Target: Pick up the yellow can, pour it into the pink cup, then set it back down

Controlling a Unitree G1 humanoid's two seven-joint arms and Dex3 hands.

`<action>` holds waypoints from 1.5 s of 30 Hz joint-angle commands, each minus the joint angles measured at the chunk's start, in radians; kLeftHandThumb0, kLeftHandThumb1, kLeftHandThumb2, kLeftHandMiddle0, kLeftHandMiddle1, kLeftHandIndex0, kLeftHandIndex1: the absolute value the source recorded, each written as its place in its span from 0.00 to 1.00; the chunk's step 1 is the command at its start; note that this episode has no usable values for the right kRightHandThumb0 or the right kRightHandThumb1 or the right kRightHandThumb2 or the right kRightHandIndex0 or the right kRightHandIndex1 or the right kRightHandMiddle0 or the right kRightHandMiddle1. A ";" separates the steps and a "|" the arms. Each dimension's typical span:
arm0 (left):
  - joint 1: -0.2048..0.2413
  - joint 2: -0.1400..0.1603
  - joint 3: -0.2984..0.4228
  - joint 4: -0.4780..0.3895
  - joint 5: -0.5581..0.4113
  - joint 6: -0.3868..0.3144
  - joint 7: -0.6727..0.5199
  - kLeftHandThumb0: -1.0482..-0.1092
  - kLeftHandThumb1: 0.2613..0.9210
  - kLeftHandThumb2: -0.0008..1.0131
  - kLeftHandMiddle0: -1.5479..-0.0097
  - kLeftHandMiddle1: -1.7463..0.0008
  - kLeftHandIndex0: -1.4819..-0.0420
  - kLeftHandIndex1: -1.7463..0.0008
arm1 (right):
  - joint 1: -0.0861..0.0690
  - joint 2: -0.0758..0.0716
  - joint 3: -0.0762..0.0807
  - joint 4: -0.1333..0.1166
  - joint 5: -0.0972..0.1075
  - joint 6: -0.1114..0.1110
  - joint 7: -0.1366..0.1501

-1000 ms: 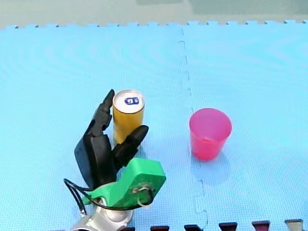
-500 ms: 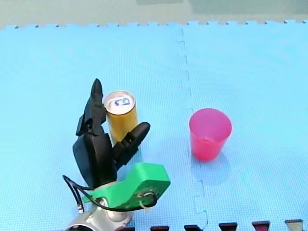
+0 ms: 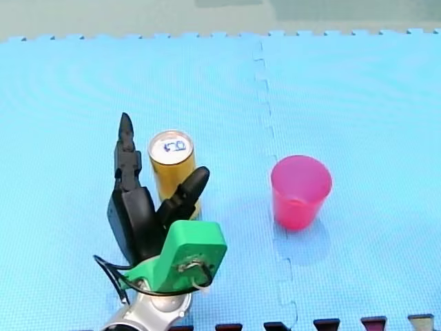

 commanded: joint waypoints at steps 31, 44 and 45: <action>0.093 0.068 0.026 -0.036 -0.010 -0.015 -0.107 0.00 1.00 0.17 0.85 1.00 0.93 1.00 | 0.007 0.021 0.030 -0.013 -0.024 0.003 -0.075; 0.195 0.081 -0.018 -0.038 0.004 -0.060 -0.213 0.00 1.00 0.12 0.84 1.00 0.93 1.00 | -0.007 0.029 0.047 -0.009 -0.036 0.023 -0.100; 0.201 0.081 -0.017 -0.043 0.001 -0.064 -0.224 0.00 1.00 0.12 0.85 1.00 0.93 1.00 | -0.009 0.030 0.047 -0.008 -0.037 0.024 -0.101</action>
